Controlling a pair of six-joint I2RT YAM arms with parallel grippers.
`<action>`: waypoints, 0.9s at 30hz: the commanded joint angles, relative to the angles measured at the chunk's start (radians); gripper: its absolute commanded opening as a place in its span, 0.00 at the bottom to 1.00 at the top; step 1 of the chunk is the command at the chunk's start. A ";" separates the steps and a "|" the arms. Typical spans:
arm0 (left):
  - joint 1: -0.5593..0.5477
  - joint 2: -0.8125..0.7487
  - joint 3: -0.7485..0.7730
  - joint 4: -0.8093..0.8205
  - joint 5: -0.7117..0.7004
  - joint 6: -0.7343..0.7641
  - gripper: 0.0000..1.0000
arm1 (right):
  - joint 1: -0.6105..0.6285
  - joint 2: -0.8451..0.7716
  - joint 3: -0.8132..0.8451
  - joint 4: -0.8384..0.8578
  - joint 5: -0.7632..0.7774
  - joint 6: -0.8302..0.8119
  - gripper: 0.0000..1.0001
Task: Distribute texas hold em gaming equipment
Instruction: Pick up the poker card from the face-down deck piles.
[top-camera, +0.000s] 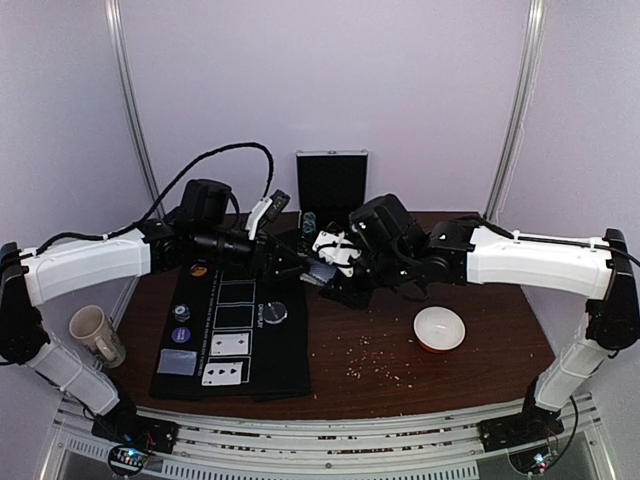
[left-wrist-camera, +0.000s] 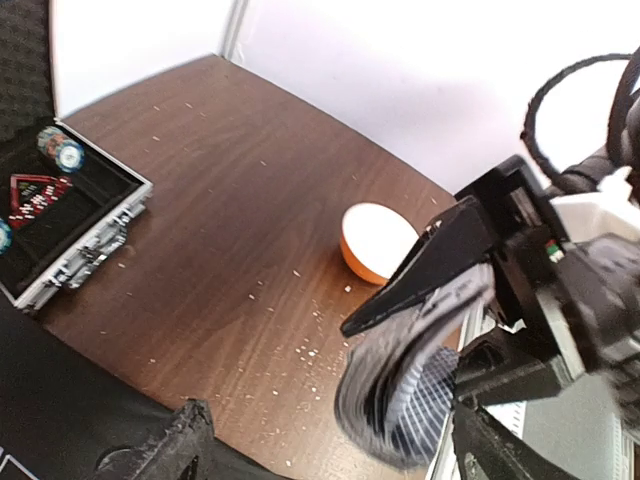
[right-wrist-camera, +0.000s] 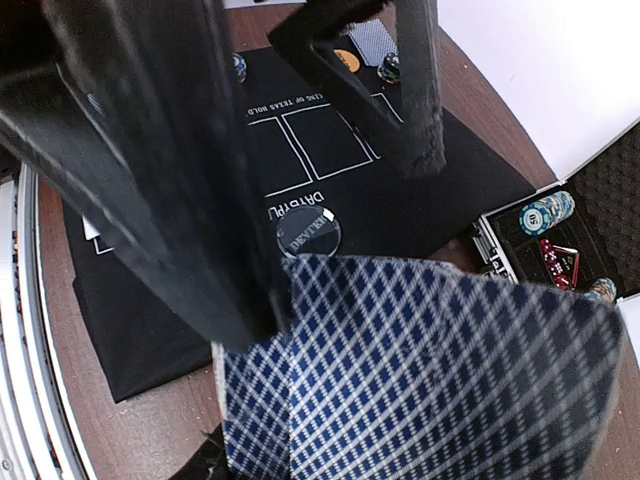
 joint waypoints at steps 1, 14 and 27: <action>-0.004 0.022 0.022 0.059 0.054 0.028 0.84 | 0.016 0.018 0.040 0.001 -0.006 -0.004 0.48; -0.017 0.069 0.111 -0.094 -0.072 0.120 0.57 | 0.029 0.031 0.057 -0.001 0.001 -0.015 0.48; -0.016 -0.014 0.069 -0.112 -0.034 0.167 0.15 | 0.030 0.023 0.037 0.011 0.014 -0.018 0.48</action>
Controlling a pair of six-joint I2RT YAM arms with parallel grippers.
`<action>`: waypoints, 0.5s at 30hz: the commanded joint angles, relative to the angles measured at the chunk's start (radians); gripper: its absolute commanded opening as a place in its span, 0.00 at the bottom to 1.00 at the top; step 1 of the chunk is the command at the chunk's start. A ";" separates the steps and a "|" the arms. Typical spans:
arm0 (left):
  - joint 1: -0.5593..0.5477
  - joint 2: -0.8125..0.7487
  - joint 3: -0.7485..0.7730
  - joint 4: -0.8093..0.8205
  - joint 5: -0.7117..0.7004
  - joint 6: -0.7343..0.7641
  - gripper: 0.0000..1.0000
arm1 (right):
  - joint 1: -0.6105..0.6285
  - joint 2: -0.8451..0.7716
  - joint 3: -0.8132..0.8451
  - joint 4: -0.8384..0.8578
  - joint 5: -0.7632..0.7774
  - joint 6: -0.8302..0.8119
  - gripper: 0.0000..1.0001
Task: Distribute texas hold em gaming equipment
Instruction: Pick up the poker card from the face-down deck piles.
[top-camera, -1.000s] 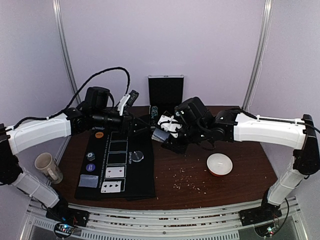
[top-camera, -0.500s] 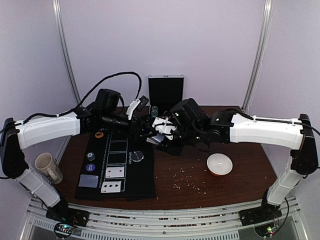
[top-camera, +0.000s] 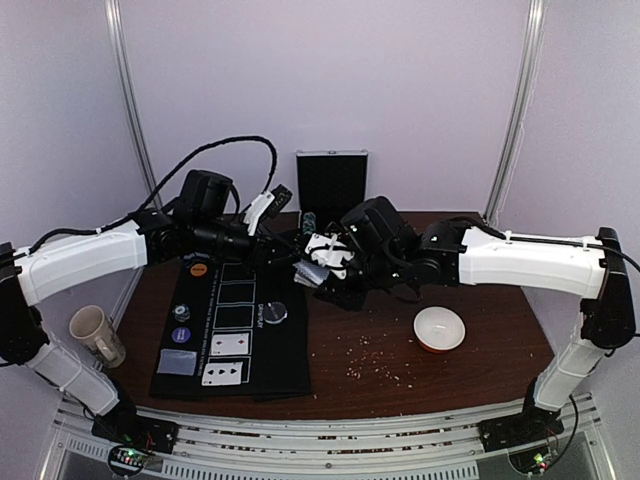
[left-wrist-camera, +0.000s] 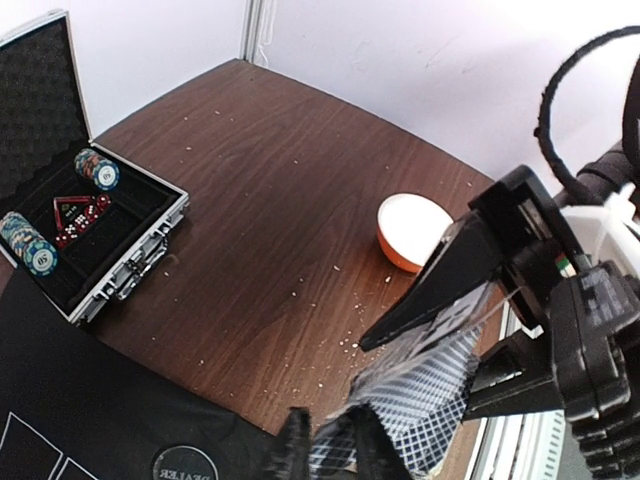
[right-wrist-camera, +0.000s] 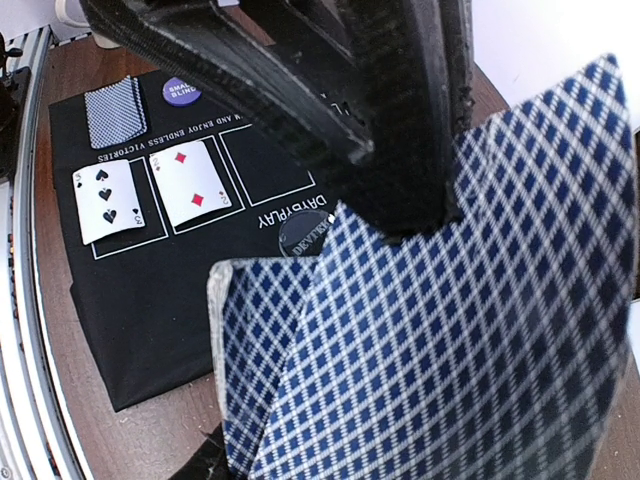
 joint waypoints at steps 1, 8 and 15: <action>0.007 -0.019 -0.012 0.018 0.080 0.033 0.11 | 0.006 -0.015 0.005 0.012 0.002 -0.014 0.48; 0.009 -0.075 -0.034 -0.021 0.028 0.056 0.00 | 0.002 -0.023 -0.014 0.017 0.023 -0.012 0.48; 0.023 -0.127 -0.051 -0.042 0.039 0.064 0.00 | -0.024 -0.023 -0.023 0.022 0.026 0.001 0.48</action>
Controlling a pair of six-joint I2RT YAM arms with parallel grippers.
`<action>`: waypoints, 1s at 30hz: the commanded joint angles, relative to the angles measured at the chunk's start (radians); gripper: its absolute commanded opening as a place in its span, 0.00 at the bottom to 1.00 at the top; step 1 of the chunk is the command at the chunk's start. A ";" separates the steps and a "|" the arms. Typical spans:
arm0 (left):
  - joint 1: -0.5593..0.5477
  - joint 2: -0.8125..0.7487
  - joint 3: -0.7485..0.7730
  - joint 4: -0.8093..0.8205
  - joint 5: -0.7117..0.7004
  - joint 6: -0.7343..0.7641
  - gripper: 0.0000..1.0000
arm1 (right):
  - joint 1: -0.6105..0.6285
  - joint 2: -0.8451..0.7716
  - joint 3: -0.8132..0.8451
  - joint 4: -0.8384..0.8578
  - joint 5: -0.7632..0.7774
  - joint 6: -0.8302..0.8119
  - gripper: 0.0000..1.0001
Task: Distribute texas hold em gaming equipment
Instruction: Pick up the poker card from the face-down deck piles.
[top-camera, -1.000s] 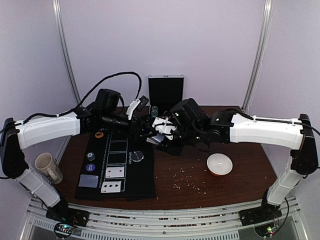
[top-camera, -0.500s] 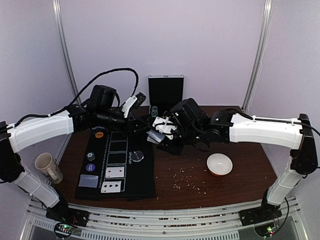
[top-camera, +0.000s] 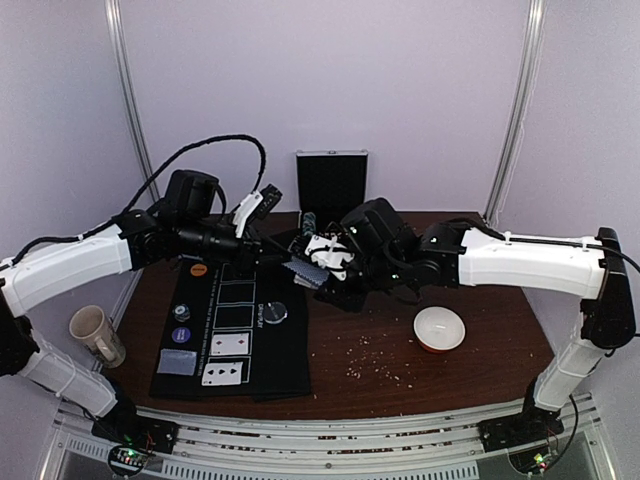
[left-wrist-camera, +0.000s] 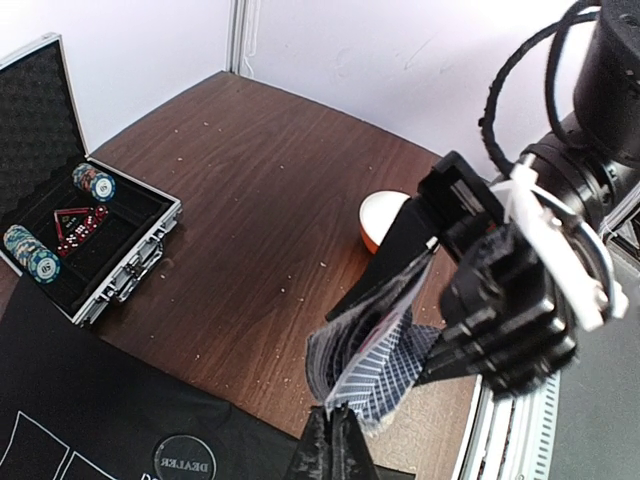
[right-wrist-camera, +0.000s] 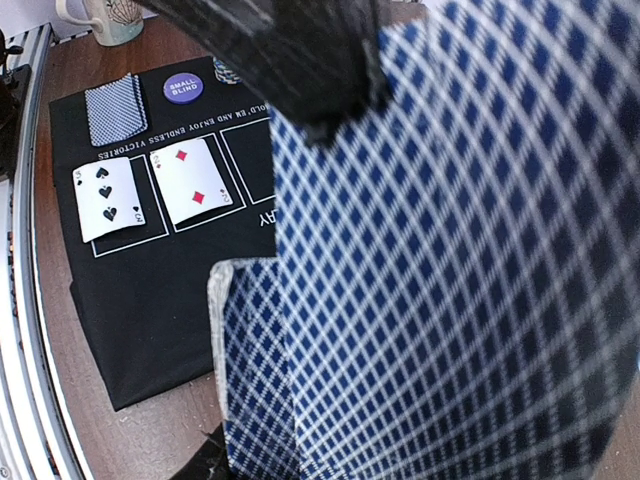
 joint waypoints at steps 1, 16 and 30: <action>0.019 -0.048 -0.016 -0.004 0.005 0.023 0.00 | -0.020 -0.023 -0.018 0.020 0.012 0.002 0.48; 0.200 -0.144 0.048 -0.267 -0.114 0.001 0.00 | -0.052 -0.003 -0.023 0.008 0.046 0.025 0.47; 0.219 0.154 0.125 -0.728 -0.852 -0.175 0.00 | -0.052 0.007 -0.006 -0.001 0.026 0.024 0.47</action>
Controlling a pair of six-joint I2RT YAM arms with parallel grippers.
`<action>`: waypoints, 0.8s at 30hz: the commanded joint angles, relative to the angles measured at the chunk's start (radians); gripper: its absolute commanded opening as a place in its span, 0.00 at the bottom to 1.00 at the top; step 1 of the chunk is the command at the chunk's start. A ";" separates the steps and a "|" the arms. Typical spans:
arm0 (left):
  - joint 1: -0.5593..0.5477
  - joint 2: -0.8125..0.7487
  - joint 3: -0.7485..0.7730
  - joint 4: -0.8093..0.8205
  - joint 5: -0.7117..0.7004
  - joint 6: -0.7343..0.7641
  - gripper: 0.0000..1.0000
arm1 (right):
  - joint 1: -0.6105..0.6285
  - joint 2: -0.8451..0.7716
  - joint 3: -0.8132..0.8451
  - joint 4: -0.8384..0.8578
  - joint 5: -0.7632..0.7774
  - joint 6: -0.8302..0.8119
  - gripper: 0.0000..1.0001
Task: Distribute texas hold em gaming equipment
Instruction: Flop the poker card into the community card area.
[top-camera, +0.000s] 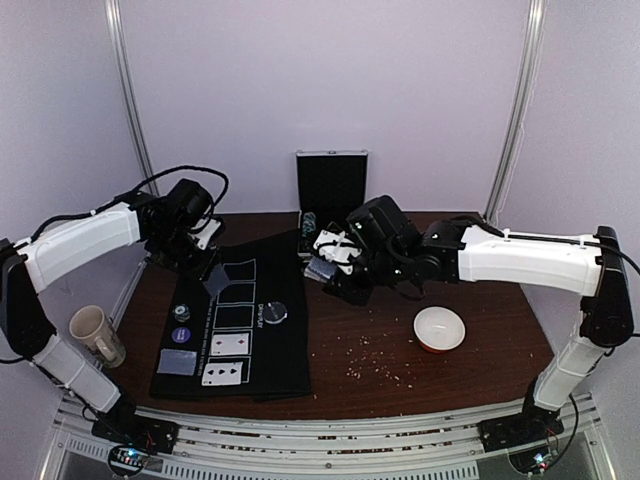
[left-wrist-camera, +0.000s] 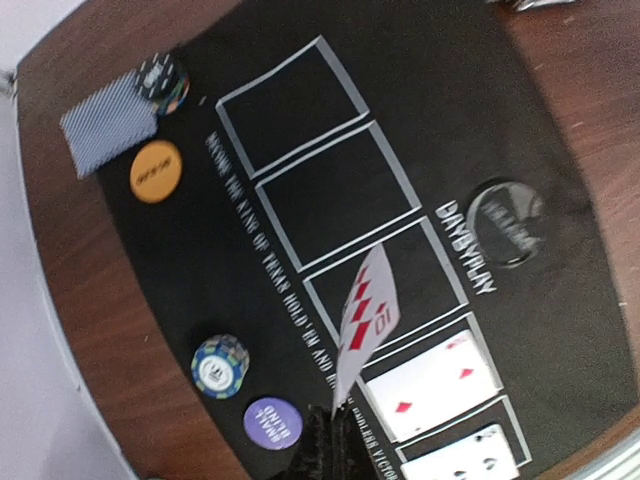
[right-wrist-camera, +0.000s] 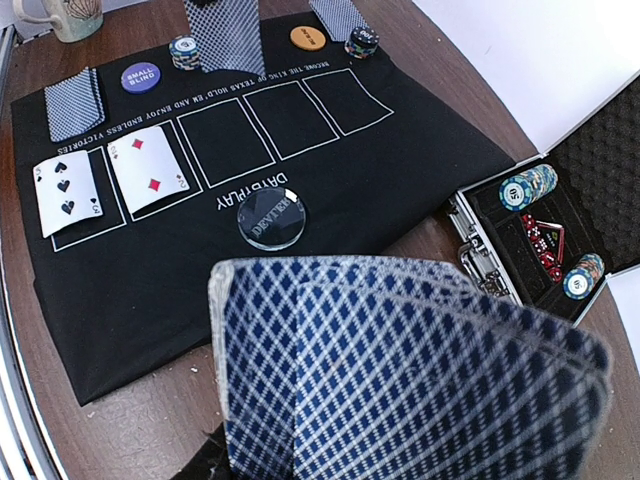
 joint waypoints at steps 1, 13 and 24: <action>0.006 0.061 -0.003 -0.118 -0.263 -0.072 0.00 | -0.004 0.002 0.006 -0.004 -0.002 0.012 0.47; -0.091 0.293 0.012 -0.074 -0.350 -0.117 0.00 | -0.005 -0.004 0.008 -0.009 -0.016 0.020 0.47; -0.122 0.419 -0.015 0.102 -0.041 -0.105 0.00 | -0.004 -0.019 -0.004 -0.014 -0.014 0.026 0.47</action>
